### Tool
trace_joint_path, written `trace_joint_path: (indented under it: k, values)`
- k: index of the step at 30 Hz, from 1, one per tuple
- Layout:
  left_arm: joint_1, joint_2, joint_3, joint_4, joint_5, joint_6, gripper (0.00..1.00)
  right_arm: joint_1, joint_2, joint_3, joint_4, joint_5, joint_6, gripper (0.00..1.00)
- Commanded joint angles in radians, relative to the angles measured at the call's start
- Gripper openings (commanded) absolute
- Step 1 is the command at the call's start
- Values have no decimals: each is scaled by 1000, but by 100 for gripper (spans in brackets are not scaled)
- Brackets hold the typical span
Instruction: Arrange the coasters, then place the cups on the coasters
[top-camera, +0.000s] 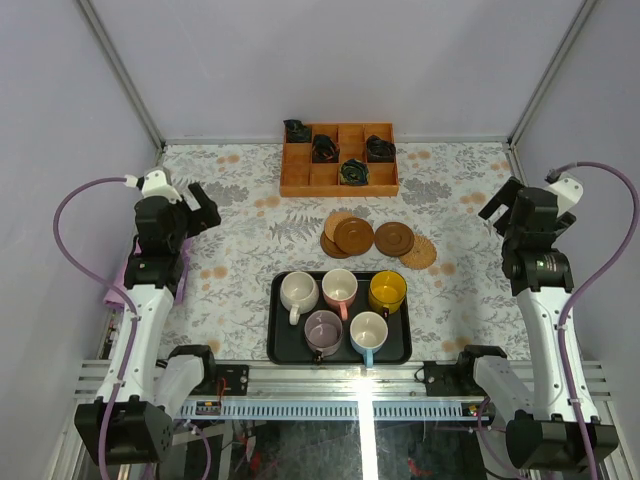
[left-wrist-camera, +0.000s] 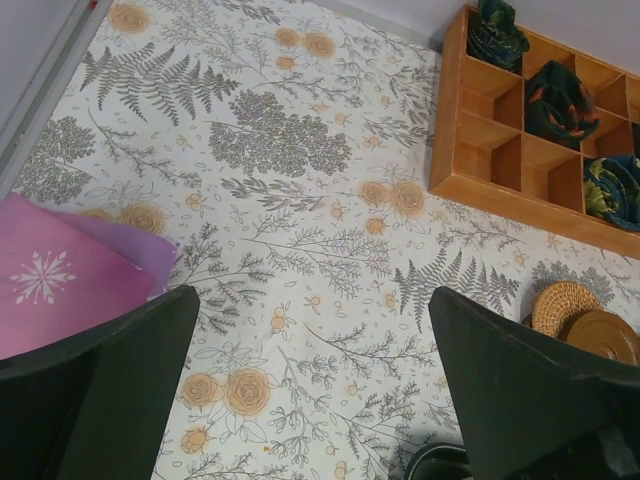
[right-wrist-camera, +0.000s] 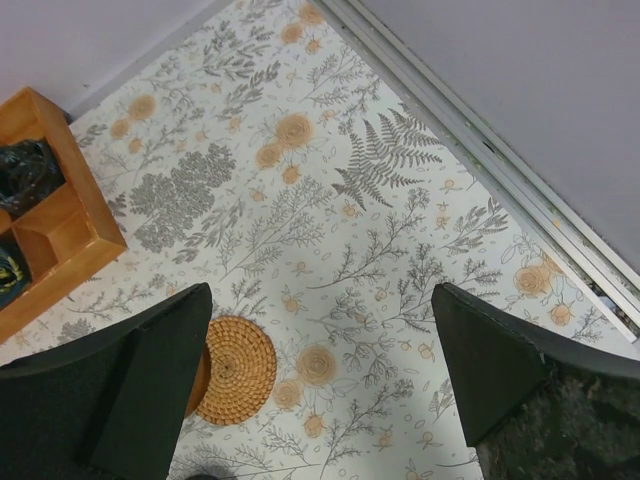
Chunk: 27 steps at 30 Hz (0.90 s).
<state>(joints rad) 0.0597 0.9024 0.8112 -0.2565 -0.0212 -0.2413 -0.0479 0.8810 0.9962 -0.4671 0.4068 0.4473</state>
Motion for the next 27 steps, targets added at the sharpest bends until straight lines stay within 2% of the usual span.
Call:
trace_joint_path:
  k: [1,10,17,23,27]
  values:
    - [5,-9,6,-32,-59,-25,100,-1,-17,-22,19,19,-7,99]
    - [4,-51,5,-13,-139,-68,100,0,-59,-43,55,-23,-1,99]
    - [5,-58,-35,57,5,-85,100,-1,0,-8,17,-131,-31,99]
    - [-11,32,-4,53,147,-107,100,0,10,-16,-4,-193,-35,99]
    - [-87,67,12,82,117,-93,100,0,74,21,-76,-190,-57,99]
